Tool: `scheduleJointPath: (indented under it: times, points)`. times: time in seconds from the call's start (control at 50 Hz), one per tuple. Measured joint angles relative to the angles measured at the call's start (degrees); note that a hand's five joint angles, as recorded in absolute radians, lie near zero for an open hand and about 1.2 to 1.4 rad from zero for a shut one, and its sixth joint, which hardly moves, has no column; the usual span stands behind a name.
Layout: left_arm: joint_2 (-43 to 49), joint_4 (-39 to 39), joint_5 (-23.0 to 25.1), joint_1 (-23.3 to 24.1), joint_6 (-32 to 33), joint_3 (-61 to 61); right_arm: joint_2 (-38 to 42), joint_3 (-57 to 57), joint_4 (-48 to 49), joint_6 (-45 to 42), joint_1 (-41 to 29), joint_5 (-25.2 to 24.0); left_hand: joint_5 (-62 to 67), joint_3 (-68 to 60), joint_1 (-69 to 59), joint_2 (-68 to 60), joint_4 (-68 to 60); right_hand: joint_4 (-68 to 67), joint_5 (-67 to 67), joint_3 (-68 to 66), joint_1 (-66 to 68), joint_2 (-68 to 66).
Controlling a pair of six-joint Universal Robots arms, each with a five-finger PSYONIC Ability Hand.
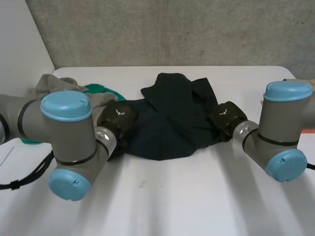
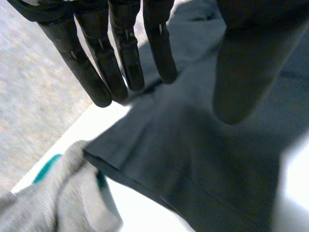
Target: Fold the laundry.
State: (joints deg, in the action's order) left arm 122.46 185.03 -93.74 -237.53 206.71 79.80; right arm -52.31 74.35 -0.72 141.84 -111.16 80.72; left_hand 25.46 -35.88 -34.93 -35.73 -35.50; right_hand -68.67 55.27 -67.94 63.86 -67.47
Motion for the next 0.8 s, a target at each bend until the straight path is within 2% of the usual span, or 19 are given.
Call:
scheduleJointPath:
  times: [0.16,0.34,0.38,0.4,0.42,0.46,0.52,0.68,0.78,0.8]
  points:
    - [1.25,-4.85,-0.72,-1.02,-0.62,2.07,-2.22,1.98,-0.26,5.35,-0.15,5.32,-10.77,10.41,8.93,10.35,10.64,-0.02,0.00,0.00,0.00,0.00]
    - [4.45,-3.28,-0.66,-3.12,-0.05,0.85,-2.83,1.75,-0.48,8.62,-0.16,7.13,-11.70,11.25,10.07,11.27,11.55,-0.03,0.01,0.00,0.00,0.00]
    - [5.23,-2.52,-0.63,-3.25,0.10,0.11,-2.78,1.62,-0.65,8.75,-0.16,7.09,-3.12,3.58,0.96,2.66,3.16,-0.03,0.00,0.00,0.00,0.00]
    - [5.33,-2.41,-0.62,-3.25,0.12,0.00,-2.77,1.61,-0.67,8.76,-0.15,7.08,-3.12,3.58,0.96,2.66,3.16,-0.03,0.00,0.00,0.00,0.00]
    - [5.86,-1.75,-0.58,-3.26,0.20,-0.65,-2.75,1.58,-0.83,8.76,-0.17,7.02,16.86,-16.78,-20.82,-17.02,-17.35,-0.03,0.00,0.00,0.00,0.00]
    - [6.35,-1.03,-0.50,-3.23,0.23,-1.36,-2.76,1.57,-1.07,8.74,-0.19,6.94,27.66,-27.78,-30.64,-28.27,-28.14,-0.03,0.00,0.00,0.00,0.00]
    - [6.51,-0.39,-0.22,-3.08,0.15,-2.13,-2.99,1.57,-2.02,8.65,-0.24,6.79,30.94,-31.85,-31.23,-32.47,-32.81,-0.03,0.00,0.00,0.00,0.00]
    - [1.39,-2.03,2.42,-1.69,-1.02,-0.54,-7.49,1.01,-10.52,7.60,0.59,5.66,30.94,-32.01,-31.23,-32.63,-32.90,-0.02,0.00,0.00,0.00,0.00]
    - [-5.86,-3.71,5.09,-0.45,-2.90,3.73,-12.33,-0.78,-14.64,5.84,2.06,2.94,30.94,-32.01,-31.23,-32.63,-32.90,-0.03,0.49,0.00,0.00,0.00]
    - [-7.63,-3.95,5.66,-0.12,-3.50,4.93,-12.88,-2.59,-14.21,4.58,2.10,0.57,30.94,-32.01,-31.23,-32.63,-32.90,-0.03,0.81,0.00,0.00,0.00]
